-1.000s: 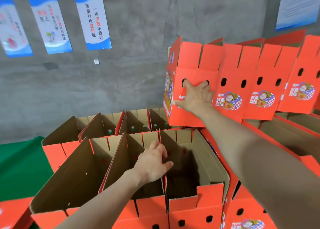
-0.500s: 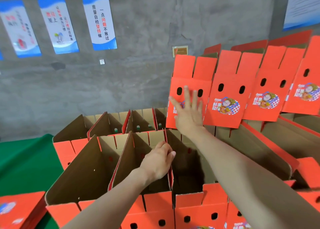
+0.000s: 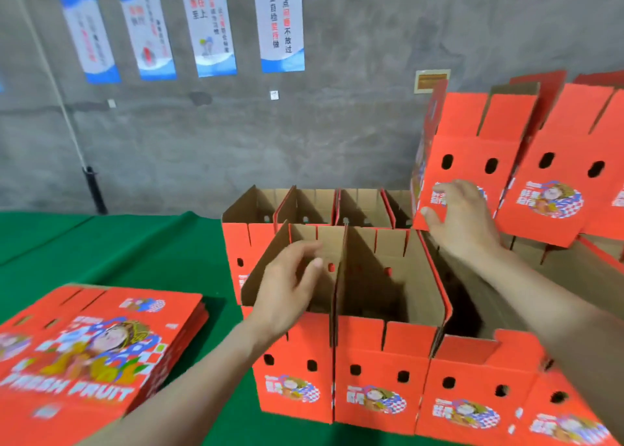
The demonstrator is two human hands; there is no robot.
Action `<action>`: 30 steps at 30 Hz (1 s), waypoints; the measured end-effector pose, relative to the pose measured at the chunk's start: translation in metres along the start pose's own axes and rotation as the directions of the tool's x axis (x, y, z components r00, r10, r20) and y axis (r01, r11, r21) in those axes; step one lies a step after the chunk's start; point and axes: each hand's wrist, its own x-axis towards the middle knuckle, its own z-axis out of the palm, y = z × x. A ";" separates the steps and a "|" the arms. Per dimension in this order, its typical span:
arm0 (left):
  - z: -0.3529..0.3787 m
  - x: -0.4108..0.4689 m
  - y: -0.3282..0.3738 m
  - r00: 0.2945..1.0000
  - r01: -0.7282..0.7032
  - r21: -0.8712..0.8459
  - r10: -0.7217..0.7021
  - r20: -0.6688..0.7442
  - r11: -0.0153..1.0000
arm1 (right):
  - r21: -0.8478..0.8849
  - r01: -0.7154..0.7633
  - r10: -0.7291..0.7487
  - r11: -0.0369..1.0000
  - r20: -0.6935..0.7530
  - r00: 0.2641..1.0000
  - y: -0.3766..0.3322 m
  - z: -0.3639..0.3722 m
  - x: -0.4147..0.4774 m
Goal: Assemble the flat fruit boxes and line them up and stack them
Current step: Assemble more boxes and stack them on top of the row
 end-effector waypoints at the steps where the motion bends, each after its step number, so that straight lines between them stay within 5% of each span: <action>1: -0.027 -0.014 -0.018 0.994 0.058 0.020 -0.056 -0.098 0.998 | 0.014 -0.010 0.010 1.000 -0.020 1.000 -0.006 -0.005 -0.001; 5: -0.124 -0.079 -0.106 0.864 0.441 0.094 -0.394 -0.313 0.893 | 0.090 0.028 -0.024 0.996 -0.044 0.999 -0.074 -0.007 -0.016; 9: -0.203 -0.144 -0.181 0.727 0.666 0.215 -0.557 -0.402 0.714 | 0.295 0.286 -0.325 0.912 0.091 0.941 -0.195 0.040 -0.093; 12: -0.248 -0.181 -0.225 0.681 0.731 0.369 -0.648 -0.342 0.574 | 0.373 0.323 -0.465 0.870 0.400 0.790 -0.274 0.094 -0.164; 17: -0.296 -0.210 -0.281 0.641 0.610 0.705 -0.749 -0.168 0.363 | 0.281 0.169 -0.323 0.945 0.711 0.625 -0.338 0.170 -0.223; 22: -0.268 -0.226 -0.287 0.651 0.374 0.793 -0.745 0.146 0.482 | 0.202 -0.024 -0.148 0.979 0.791 0.594 -0.361 0.218 -0.239; 27: -0.236 -0.257 -0.255 0.745 0.354 0.708 -0.642 0.181 0.611 | 0.030 -0.323 0.147 0.946 0.848 0.509 -0.356 0.254 -0.259; 30: -0.244 -0.251 -0.248 0.796 0.419 0.591 -0.592 0.127 0.690 | -0.044 -0.636 0.352 0.770 0.861 0.367 -0.353 0.260 -0.270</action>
